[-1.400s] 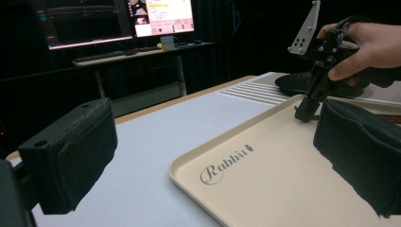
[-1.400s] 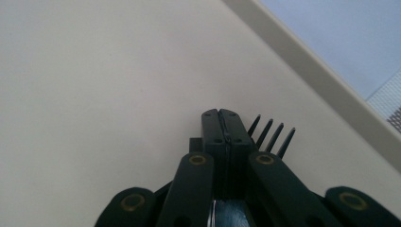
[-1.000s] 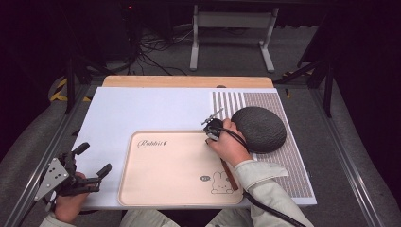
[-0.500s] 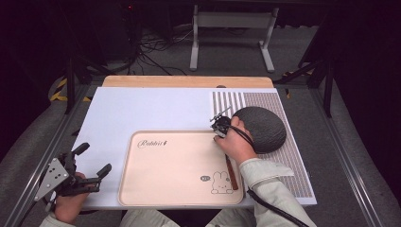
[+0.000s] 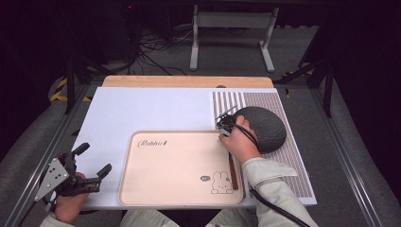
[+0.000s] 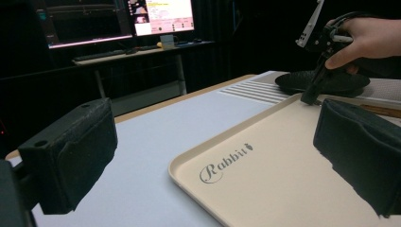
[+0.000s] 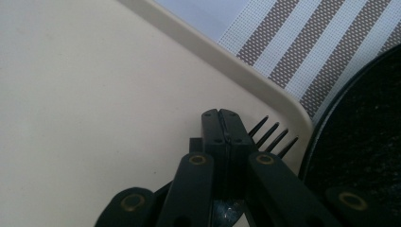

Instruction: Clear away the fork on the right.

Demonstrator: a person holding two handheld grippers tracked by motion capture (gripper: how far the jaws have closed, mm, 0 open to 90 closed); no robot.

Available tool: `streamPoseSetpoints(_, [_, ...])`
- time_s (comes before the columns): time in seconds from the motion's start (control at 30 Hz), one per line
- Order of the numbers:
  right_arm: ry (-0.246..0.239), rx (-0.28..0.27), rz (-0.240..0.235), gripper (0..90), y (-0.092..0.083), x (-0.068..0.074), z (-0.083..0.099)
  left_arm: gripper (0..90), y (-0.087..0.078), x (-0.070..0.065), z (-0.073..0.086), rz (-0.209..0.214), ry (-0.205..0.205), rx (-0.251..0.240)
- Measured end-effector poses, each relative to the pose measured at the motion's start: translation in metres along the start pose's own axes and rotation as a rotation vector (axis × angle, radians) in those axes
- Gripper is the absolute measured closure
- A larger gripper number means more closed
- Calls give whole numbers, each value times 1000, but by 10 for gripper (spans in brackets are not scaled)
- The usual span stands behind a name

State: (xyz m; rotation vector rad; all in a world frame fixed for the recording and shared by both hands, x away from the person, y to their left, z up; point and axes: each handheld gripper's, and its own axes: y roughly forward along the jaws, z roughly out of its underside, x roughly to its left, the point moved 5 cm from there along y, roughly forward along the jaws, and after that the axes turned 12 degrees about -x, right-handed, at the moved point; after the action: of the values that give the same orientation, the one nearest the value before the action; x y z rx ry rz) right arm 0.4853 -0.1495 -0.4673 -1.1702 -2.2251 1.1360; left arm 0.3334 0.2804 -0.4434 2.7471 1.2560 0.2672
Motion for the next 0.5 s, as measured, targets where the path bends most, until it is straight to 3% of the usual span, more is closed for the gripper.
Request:
streamPoseSetpoints(0.23, [-2,-20,-5,900,-4,1,-1,11,0,0,0,0,2,1])
streamPoseSetpoints(0.33, [-23,-60,-19,898,-14,3,-6,11,-1,0,0,-1,4,0])
streamPoseSetpoints(0.43, [-35,-87,-27,830,-20,3,-9,11,-1,0,0,0,4,0])
streamPoseSetpoints(0.47, [-69,-117,-15,764,-28,3,-12,11,-1,0,0,0,1,-2])
streamPoseSetpoints(0.5, [-69,-117,-15,764,-28,3,-12,11,-1,0,0,0,1,-2])
